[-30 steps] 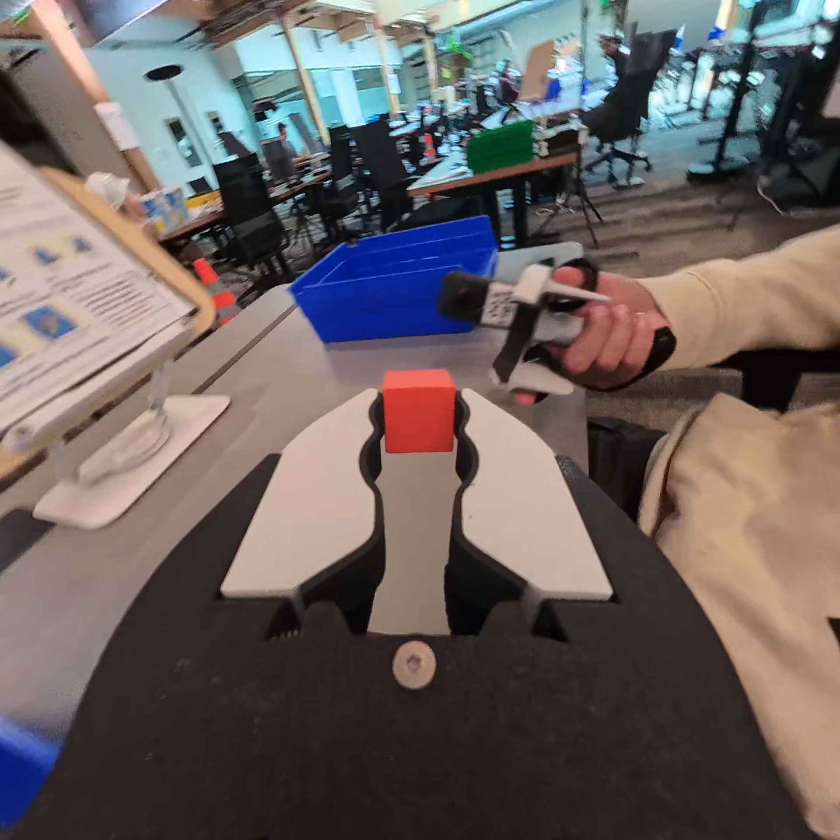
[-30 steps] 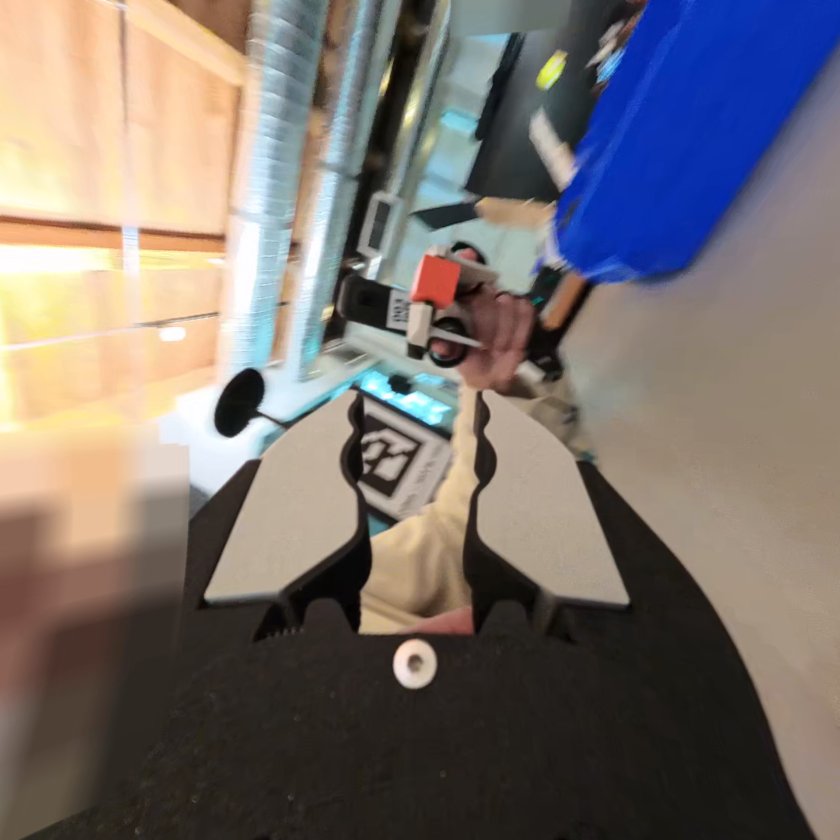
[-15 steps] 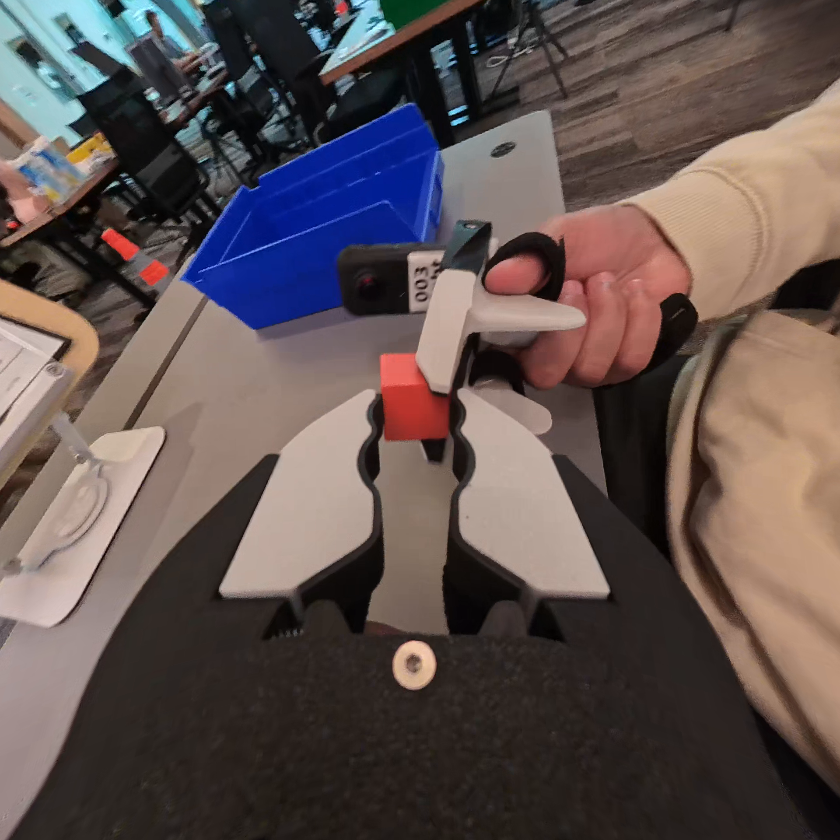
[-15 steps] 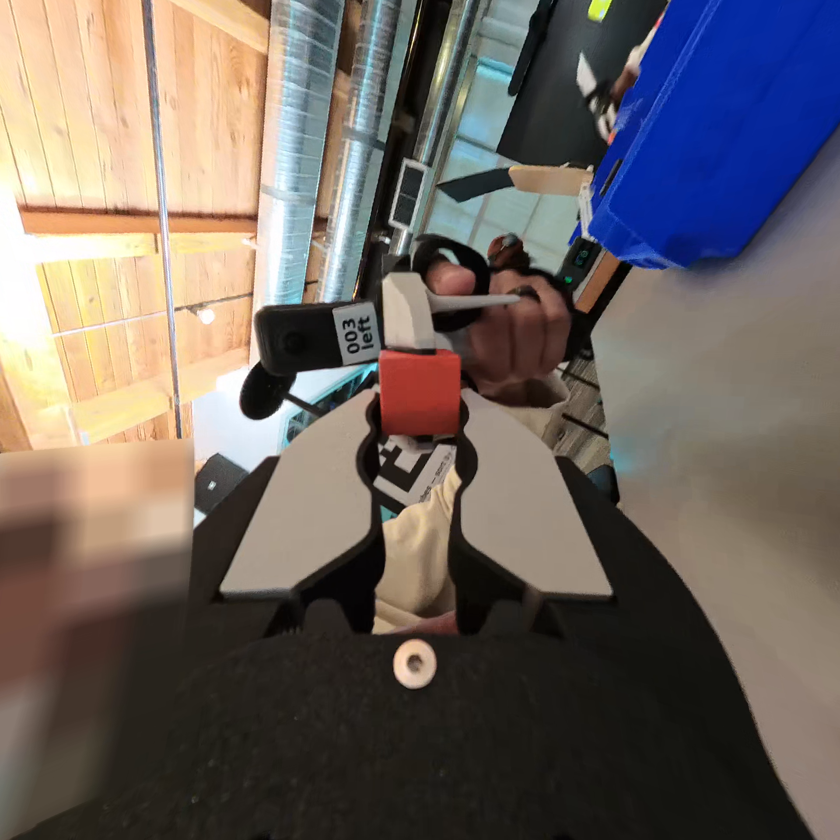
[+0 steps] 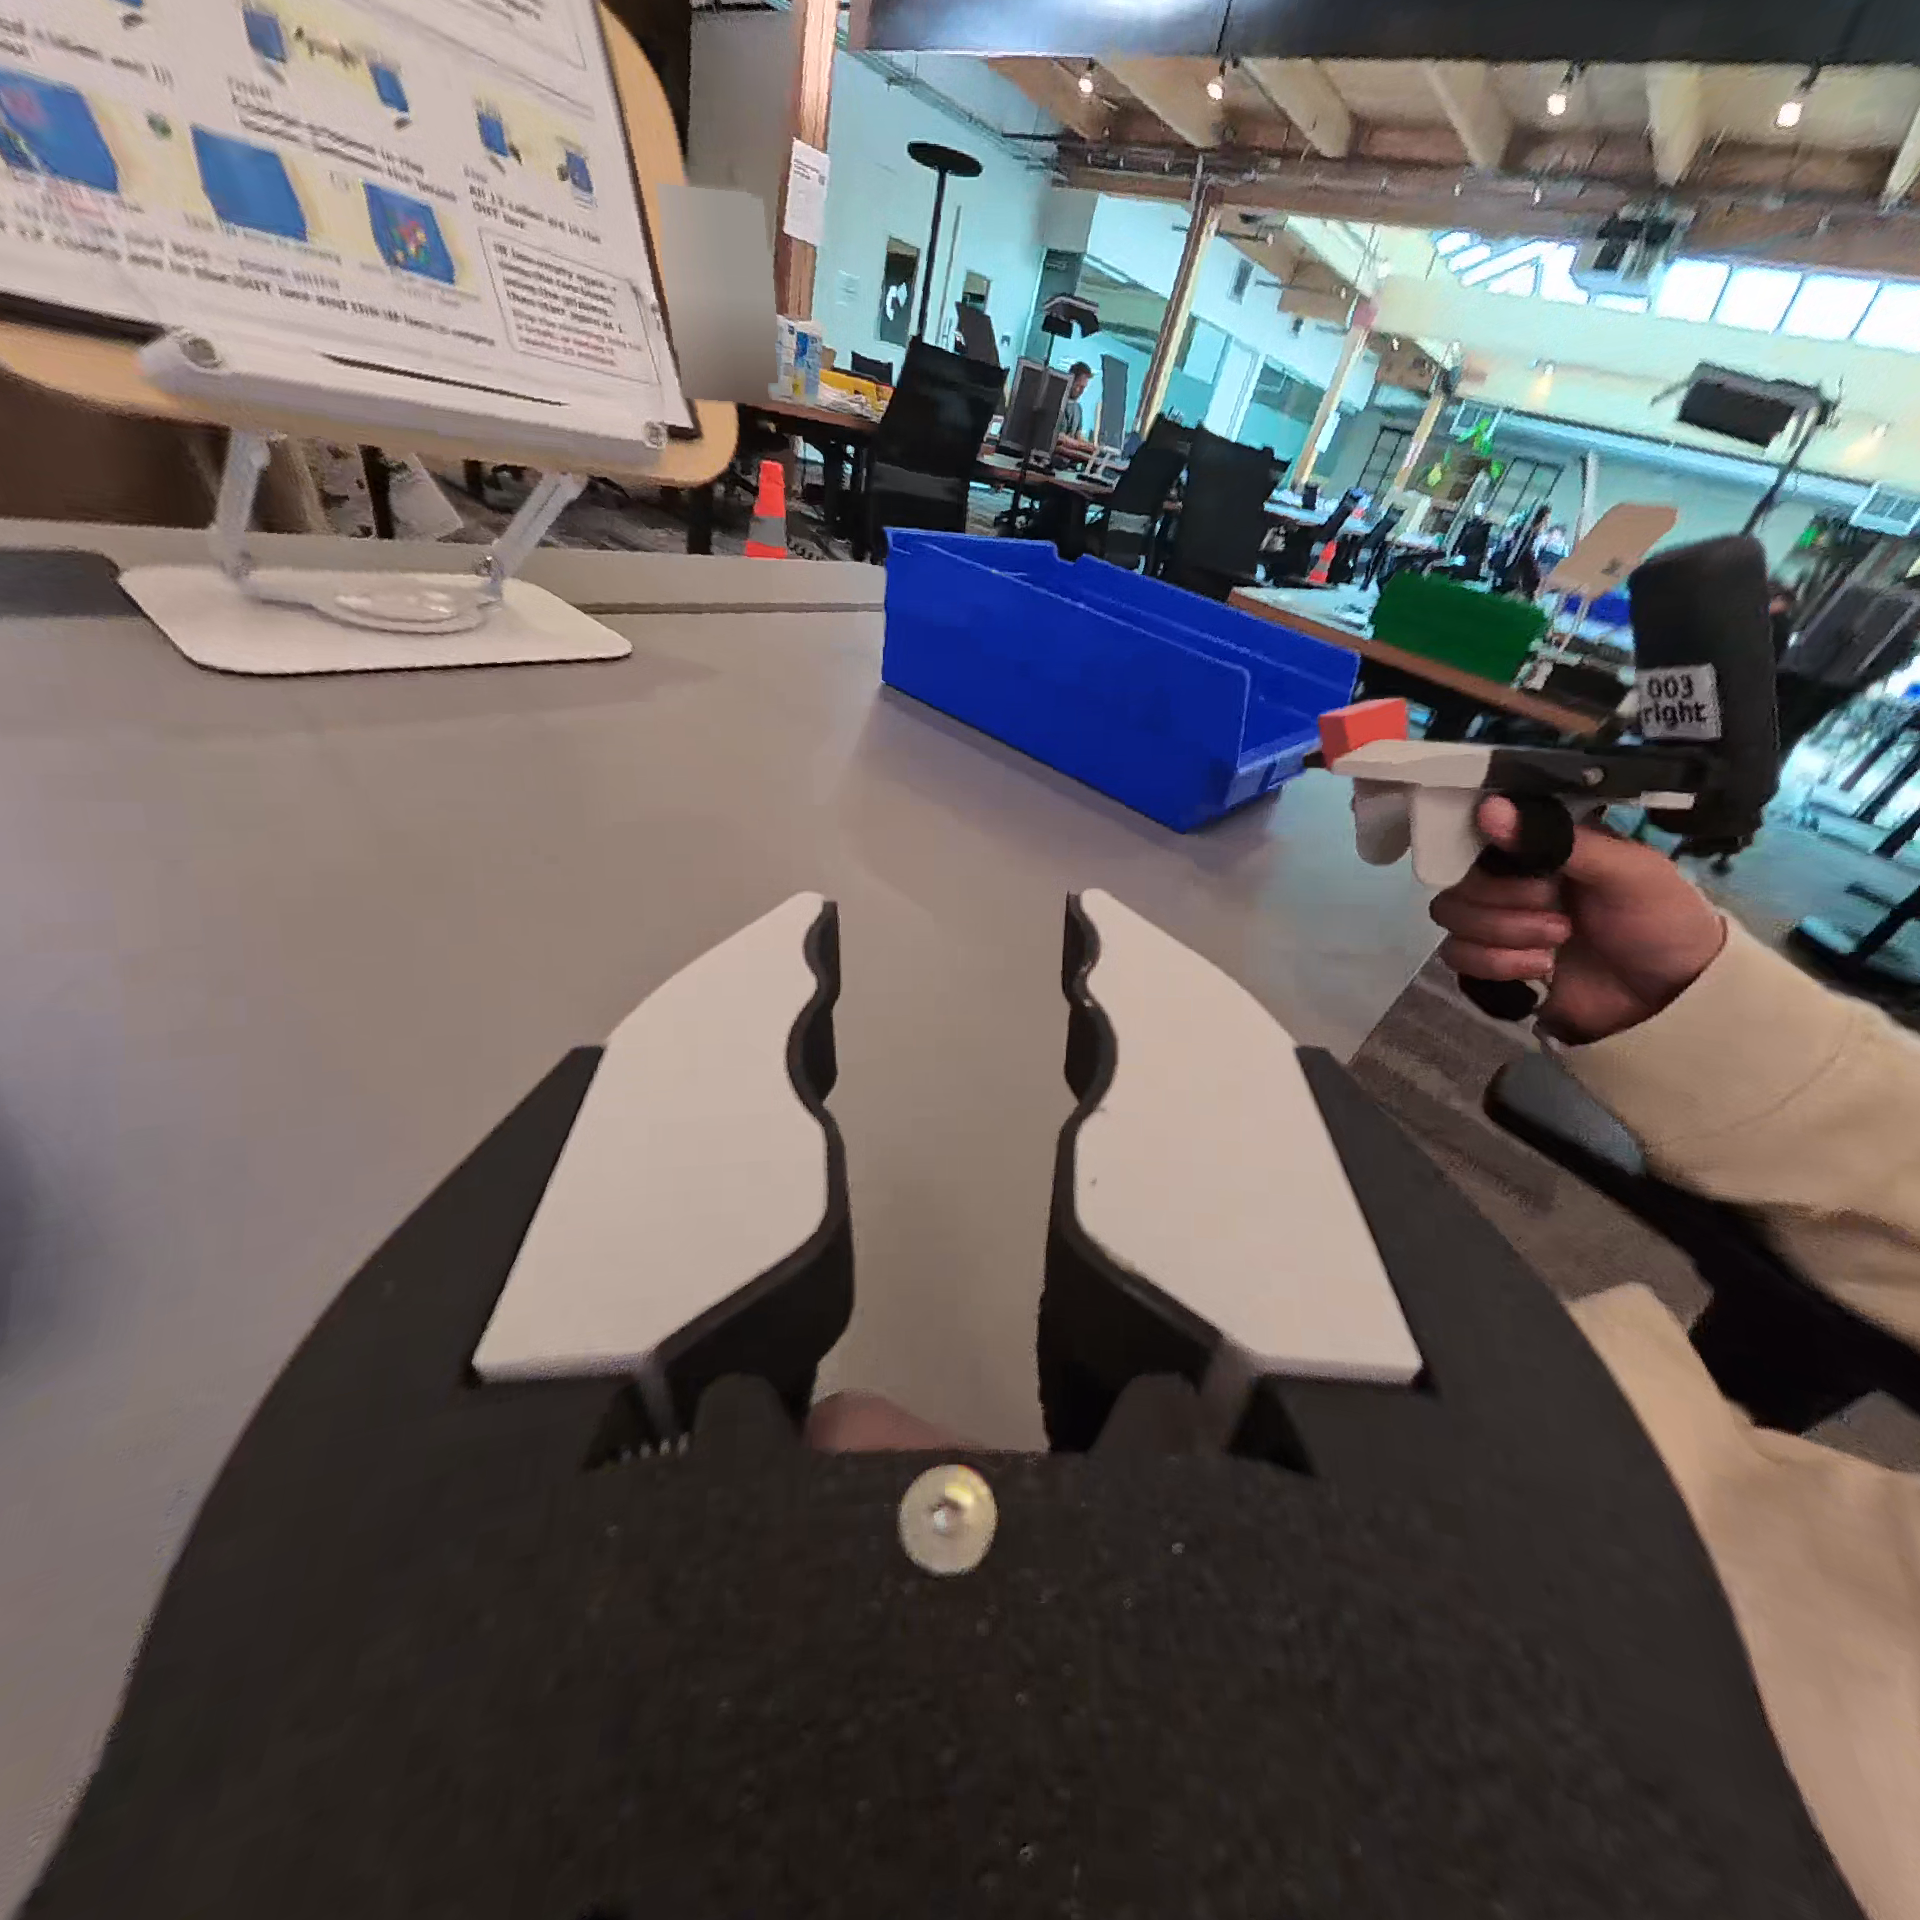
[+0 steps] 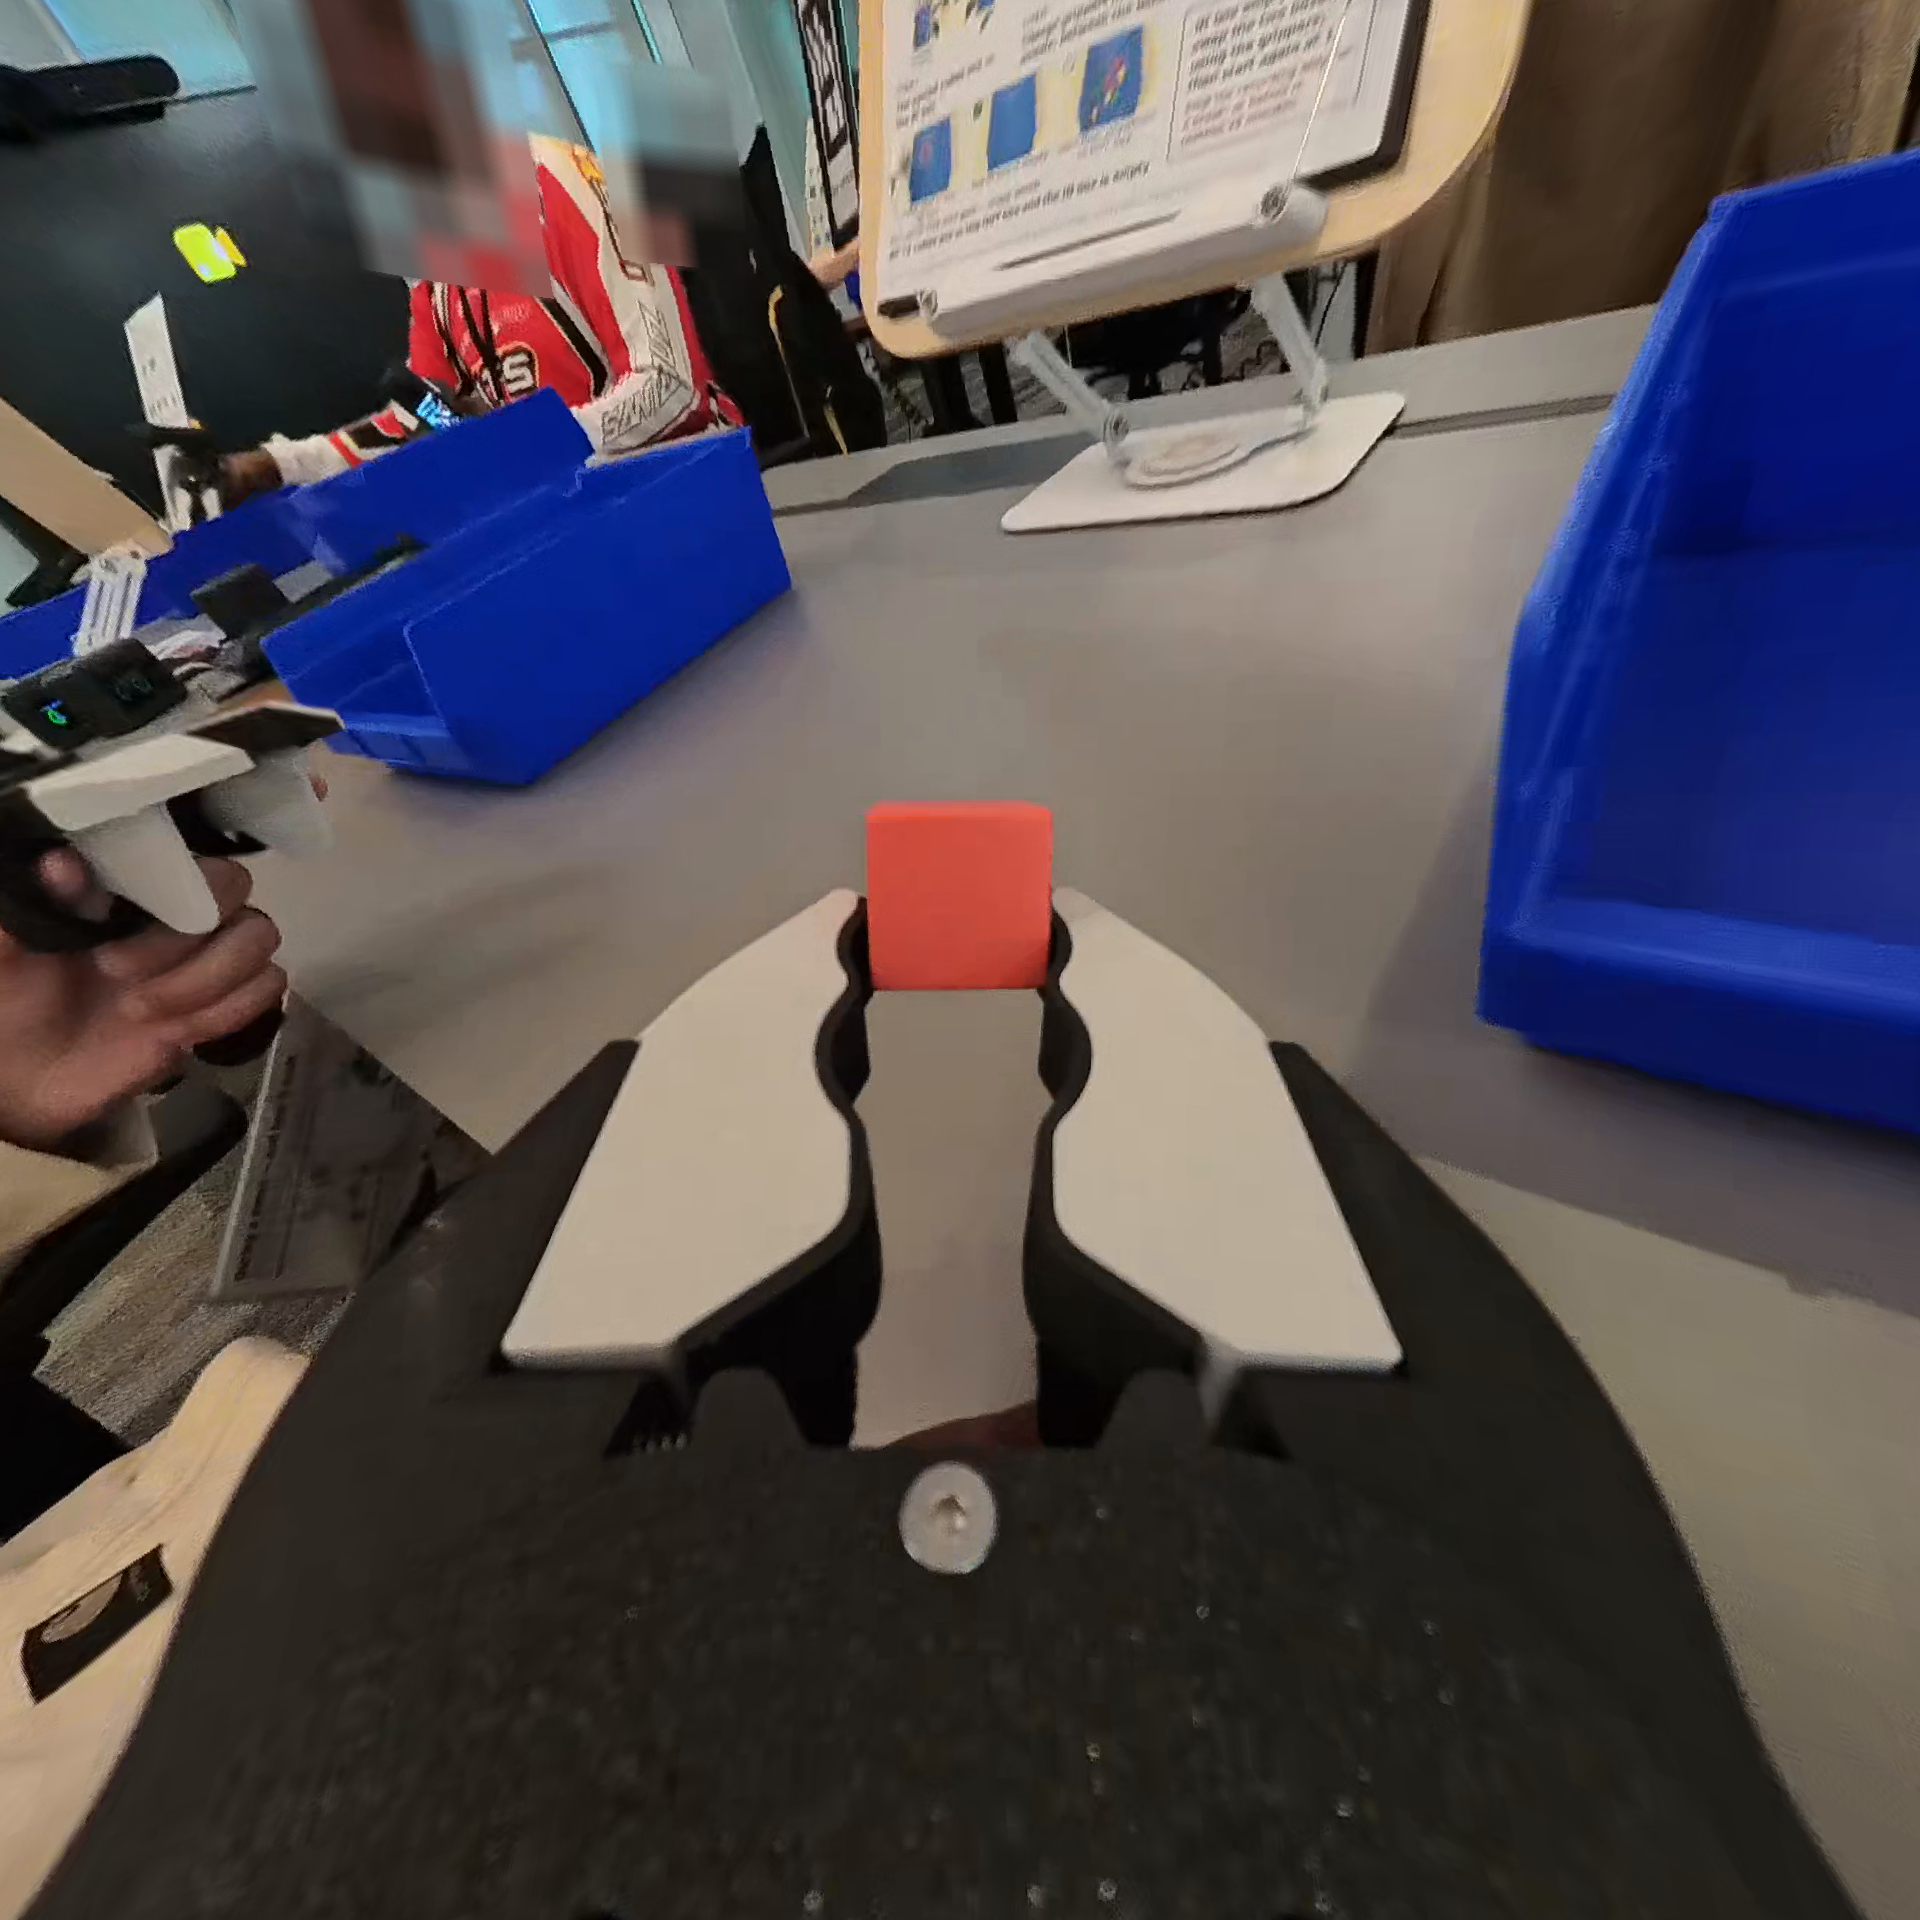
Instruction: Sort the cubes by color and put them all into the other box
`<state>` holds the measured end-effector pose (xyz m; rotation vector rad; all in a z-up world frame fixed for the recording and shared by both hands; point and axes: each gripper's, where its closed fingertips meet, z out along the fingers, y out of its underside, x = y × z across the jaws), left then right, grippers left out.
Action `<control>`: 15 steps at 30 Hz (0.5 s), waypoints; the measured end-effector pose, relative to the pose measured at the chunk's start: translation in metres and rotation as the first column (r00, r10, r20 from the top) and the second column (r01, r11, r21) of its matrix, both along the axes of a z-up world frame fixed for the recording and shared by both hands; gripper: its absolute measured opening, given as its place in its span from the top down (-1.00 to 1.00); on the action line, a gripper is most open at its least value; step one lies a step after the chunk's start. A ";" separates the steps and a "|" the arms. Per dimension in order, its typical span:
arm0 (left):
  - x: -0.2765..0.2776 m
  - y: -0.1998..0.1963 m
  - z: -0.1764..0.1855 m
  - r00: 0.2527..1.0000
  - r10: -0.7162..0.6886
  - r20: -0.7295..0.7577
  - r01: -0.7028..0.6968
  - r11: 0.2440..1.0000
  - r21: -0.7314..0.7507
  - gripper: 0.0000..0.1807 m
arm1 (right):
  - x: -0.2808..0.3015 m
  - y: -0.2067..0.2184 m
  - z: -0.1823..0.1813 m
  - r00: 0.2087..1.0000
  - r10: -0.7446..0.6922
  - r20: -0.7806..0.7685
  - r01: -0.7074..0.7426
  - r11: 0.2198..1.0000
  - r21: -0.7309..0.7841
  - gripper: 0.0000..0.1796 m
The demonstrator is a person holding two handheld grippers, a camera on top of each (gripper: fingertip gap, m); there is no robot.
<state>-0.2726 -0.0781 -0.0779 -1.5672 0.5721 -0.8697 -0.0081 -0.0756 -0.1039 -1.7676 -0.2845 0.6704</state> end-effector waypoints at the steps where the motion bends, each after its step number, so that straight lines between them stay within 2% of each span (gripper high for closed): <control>1: -0.003 0.002 0.001 1.000 0.006 0.023 -0.006 1.000 -0.016 0.55 | 0.003 0.000 0.004 1.000 -0.001 0.001 0.001 1.000 0.007 0.67; 3: -0.005 0.003 0.002 0.998 -0.012 0.068 0.015 0.999 -0.048 0.55 | 0.019 0.001 0.012 0.998 -0.026 0.049 0.025 0.999 0.020 0.67; 6: -0.006 0.003 0.003 0.992 -0.048 0.121 0.059 0.994 -0.093 0.55 | 0.088 0.016 0.041 0.956 -0.216 0.200 0.205 0.976 0.078 0.67; 8: -0.006 0.005 -0.001 0.994 -0.048 0.099 0.057 0.995 -0.088 0.57 | 0.136 0.034 0.042 0.907 -0.228 0.355 0.260 0.965 -0.045 0.68; 10: -0.003 0.005 -0.005 0.996 -0.058 0.071 0.064 0.994 -0.083 0.57 | 0.173 0.058 0.026 0.810 -0.082 0.580 0.260 0.937 -0.232 0.68; 12: 0.004 0.002 -0.009 0.996 -0.085 0.041 0.088 0.992 -0.086 0.57 | 0.206 0.081 0.009 0.633 0.127 0.764 0.282 0.881 -0.380 0.67; 15: 0.015 -0.005 -0.013 0.994 -0.104 -0.018 0.103 0.993 -0.060 0.57 | 0.239 0.096 -0.017 0.360 0.469 0.806 0.365 0.725 -0.585 0.67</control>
